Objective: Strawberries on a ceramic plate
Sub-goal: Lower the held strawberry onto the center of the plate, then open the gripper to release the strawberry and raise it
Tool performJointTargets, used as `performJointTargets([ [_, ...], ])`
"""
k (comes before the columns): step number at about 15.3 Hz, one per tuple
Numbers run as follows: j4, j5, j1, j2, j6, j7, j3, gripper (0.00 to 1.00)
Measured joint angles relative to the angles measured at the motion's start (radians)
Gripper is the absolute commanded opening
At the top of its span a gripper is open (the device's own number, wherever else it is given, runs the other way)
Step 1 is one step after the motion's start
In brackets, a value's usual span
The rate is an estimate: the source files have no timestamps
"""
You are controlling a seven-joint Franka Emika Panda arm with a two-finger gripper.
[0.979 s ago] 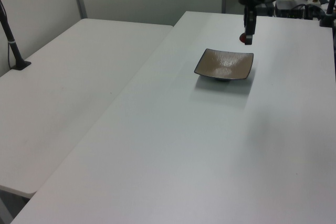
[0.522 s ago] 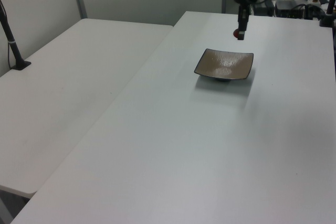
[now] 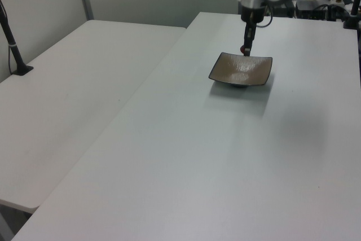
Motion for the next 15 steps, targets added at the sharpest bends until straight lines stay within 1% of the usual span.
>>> performJointTargets([
  [7, -0.005, 0.000, -0.020, 0.101, 0.132, -0.001, 0.000, 0.00],
  [8, -0.008, 0.000, -0.020, 0.113, 0.147, -0.001, 0.000, 0.01],
  [9, -0.010, 0.000, -0.020, 0.124, 0.162, -0.001, 0.000, 0.05],
  [10, -0.013, 0.000, -0.020, 0.133, 0.175, -0.001, 0.000, 0.24],
  [12, -0.017, 0.000, -0.020, 0.144, 0.192, -0.001, 0.000, 0.86],
  [13, -0.017, 0.000, -0.020, 0.148, 0.193, -0.001, 0.000, 1.00],
  [15, -0.017, 0.000, -0.020, 0.150, 0.193, -0.001, 0.000, 1.00],
])
